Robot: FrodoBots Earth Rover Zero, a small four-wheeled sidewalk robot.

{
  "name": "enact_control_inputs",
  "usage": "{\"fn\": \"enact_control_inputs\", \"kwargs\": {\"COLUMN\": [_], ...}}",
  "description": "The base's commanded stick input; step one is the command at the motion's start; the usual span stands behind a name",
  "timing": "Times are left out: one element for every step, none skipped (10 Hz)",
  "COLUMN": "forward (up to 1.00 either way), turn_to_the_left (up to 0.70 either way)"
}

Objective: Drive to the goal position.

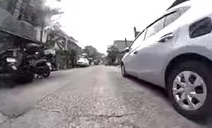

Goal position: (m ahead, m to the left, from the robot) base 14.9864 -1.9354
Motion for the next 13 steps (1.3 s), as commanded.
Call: {"fn": "enact_control_inputs", "kwargs": {"forward": [1.0, 1.0, 1.0, 1.0, 1.0, 1.0, 1.0, 1.0, 1.0, 1.0, 1.0, 1.0, 1.0], "turn_to_the_left": [0.27, 0.27, 0.27, 0.11, 0.0, 0.0, 0.0, 0.0, 0.0, 0.0, 0.0, 0.0, 0.0]}}
